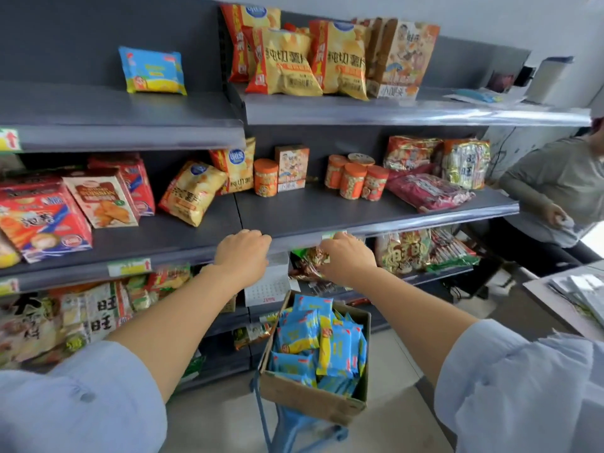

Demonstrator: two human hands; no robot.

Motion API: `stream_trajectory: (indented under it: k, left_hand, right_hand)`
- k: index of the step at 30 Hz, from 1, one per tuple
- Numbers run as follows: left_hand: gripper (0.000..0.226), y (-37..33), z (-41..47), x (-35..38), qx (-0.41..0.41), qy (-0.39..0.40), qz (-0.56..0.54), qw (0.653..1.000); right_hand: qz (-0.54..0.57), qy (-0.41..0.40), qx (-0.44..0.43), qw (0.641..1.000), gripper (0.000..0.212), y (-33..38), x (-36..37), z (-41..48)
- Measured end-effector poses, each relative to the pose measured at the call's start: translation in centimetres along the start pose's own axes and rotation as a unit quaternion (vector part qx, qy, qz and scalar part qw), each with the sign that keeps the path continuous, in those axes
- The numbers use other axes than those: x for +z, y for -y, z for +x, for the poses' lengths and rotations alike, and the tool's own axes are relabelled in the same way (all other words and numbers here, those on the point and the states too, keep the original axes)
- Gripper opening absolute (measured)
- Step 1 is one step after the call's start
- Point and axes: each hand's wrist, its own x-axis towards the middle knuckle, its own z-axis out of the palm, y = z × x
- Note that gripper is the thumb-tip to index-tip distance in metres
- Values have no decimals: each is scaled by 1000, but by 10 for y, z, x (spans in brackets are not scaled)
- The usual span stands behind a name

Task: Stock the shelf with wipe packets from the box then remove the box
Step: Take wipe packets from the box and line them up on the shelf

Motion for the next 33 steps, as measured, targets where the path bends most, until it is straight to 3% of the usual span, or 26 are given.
stream_trajectory:
  k: [10, 12, 15, 17, 22, 27, 33]
  left_hand:
    - [26, -55, 4, 113, 36, 129, -44, 990]
    - [29, -72, 28, 200, 67, 208, -59, 974]
    - [28, -71, 18, 210, 63, 222, -59, 971]
    - [29, -79, 33, 274, 52, 246, -80, 965]
    - [31, -73, 30, 287, 46, 244, -70, 966]
    - [43, -68, 33, 296, 19, 275, -69, 959]
    - [74, -70, 50, 327, -12, 298, -100, 949]
  right_hand:
    - [43, 140, 66, 987, 47, -45, 116, -21]
    - [72, 218, 137, 964, 52, -61, 201, -9]
    - [66, 222, 145, 962, 54, -62, 212, -22]
    - [79, 251, 174, 949, 51, -73, 273, -4]
    - [95, 230, 234, 940, 62, -66, 286, -13]
    - [137, 218, 339, 905, 80, -60, 290, -21]
    - [191, 172, 372, 892, 65, -54, 313, -18]
